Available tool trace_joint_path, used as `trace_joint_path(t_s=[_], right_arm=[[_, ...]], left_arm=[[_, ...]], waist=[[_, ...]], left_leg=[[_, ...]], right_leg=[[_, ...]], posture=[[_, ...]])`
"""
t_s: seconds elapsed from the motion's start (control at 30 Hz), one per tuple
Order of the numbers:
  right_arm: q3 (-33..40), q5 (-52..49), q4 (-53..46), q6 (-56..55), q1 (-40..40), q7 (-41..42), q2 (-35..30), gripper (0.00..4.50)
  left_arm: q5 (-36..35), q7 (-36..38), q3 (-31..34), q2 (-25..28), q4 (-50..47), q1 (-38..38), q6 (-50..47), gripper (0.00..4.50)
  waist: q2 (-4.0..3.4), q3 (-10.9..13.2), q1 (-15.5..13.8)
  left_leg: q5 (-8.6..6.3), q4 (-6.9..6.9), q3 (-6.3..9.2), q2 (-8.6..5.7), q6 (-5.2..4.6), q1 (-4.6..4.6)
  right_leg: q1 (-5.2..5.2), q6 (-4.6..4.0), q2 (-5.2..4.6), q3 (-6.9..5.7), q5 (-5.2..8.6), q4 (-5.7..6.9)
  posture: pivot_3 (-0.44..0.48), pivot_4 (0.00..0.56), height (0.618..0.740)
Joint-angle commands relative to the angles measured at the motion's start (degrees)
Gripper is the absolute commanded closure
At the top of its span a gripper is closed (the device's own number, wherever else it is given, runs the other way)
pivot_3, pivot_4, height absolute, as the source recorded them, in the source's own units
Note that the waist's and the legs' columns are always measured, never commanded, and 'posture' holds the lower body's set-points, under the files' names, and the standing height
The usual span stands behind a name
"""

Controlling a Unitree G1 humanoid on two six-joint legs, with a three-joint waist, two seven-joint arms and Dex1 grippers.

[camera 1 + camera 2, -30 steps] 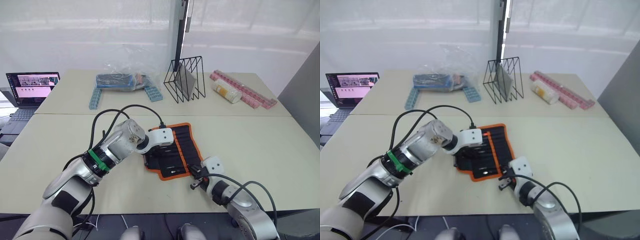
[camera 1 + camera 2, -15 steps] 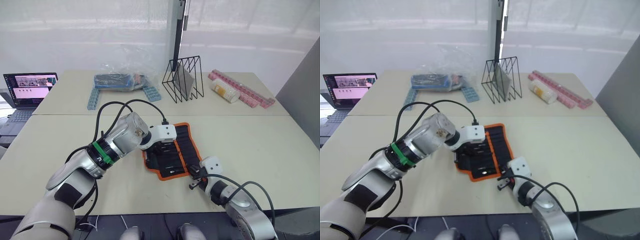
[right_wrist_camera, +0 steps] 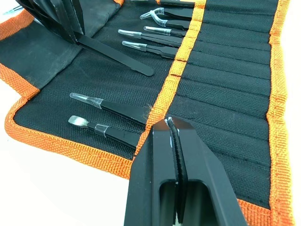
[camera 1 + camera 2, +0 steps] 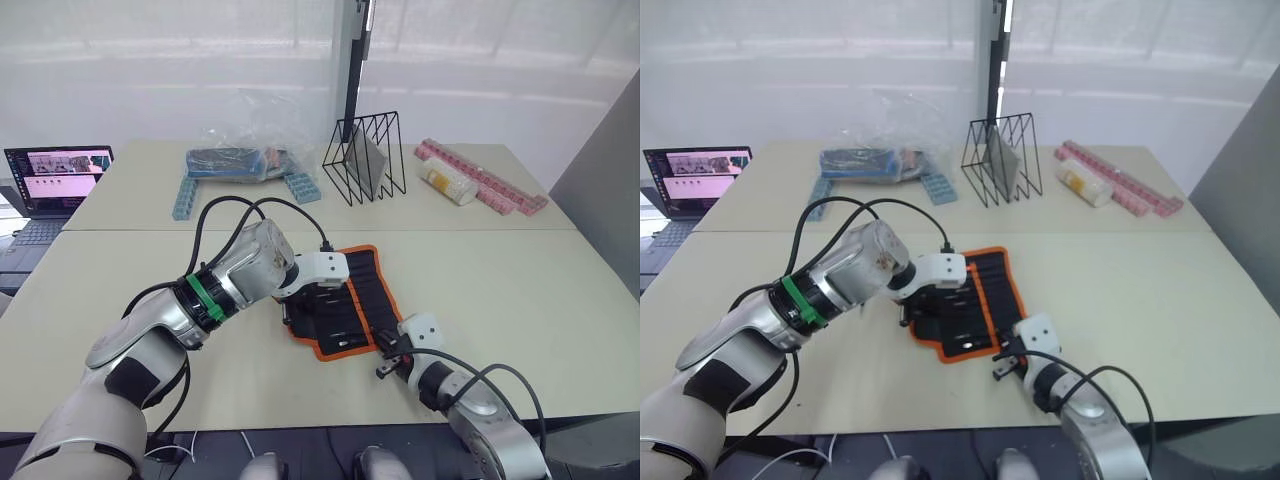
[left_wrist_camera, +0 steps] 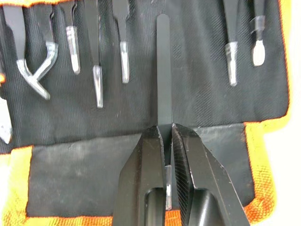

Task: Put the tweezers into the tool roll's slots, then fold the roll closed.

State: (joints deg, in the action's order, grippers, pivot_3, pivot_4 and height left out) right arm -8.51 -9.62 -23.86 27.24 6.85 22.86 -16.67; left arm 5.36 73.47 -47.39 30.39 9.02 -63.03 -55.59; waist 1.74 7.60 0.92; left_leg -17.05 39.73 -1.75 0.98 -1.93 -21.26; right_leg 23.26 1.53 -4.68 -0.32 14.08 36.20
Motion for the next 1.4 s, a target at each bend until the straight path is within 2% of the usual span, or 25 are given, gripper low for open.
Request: trace_joint_path(t_s=[0.03,0.17,0.43,0.87,1.2,1.4], right_arm=[[-3.32,0.61,2.91,1.08,1.05,0.35,0.59,4.5],[-3.5,0.83,3.04,0.87,1.08,0.27,1.03,4.5],[-3.72,1.22,3.35,0.26,1.4,-0.26,1.48,4.5],[-4.17,2.62,3.41,0.1,2.14,-0.08,1.43,4.5],[-4.48,3.18,2.9,0.83,2.49,0.43,0.73,4.5],[-4.63,3.56,2.7,1.04,2.69,0.54,0.42,4.5]], left_arm=[[1.48,0.03,-0.13,0.01,0.51,-1.88,0.51,4.49],[2.64,-0.56,-0.48,-1.28,2.47,-2.27,1.88,4.49],[4.65,-0.17,-1.13,-3.6,5.56,-3.1,4.65,4.49],[7.46,-2.91,0.73,-11.61,13.42,-4.21,8.13,4.49],[5.66,-8.3,6.14,-17.47,13.67,-0.36,8.5,4.49],[5.8,-8.78,7.39,-17.6,10.84,2.85,10.93,4.49]], waist=[[0.0,0.0,0.03],[0.0,0.0,0.02],[0.0,0.0,0.02],[0.0,-0.01,-0.04],[-0.02,-0.02,-0.54],[0.03,-0.11,-1.09]], left_leg=[[0.0,0.0,0.0,0.01,0.0,0.0],[0.0,0.0,-0.01,0.03,0.0,0.01],[0.0,0.0,-0.06,0.03,0.0,0.02],[0.0,0.01,-0.1,0.01,0.0,0.02],[-0.01,0.06,-0.03,-0.08,-0.01,0.03],[-0.01,0.12,0.01,-0.11,-0.01,0.08]], right_leg=[[0.0,0.0,0.04,0.05,0.0,0.0],[0.01,0.01,0.31,0.56,0.01,0.0],[0.03,0.02,0.35,0.68,0.01,0.02],[0.04,0.03,0.37,0.77,0.02,0.03],[-0.08,0.14,0.33,0.94,0.03,0.02],[-0.2,0.23,0.3,1.05,0.02,0.03]], posture=[[0.0,0.15,0.722],[0.0,0.15,0.722],[0.0,0.15,0.722],[0.0,0.15,0.722],[0.0,0.15,0.722],[0.0,0.15,0.722]])
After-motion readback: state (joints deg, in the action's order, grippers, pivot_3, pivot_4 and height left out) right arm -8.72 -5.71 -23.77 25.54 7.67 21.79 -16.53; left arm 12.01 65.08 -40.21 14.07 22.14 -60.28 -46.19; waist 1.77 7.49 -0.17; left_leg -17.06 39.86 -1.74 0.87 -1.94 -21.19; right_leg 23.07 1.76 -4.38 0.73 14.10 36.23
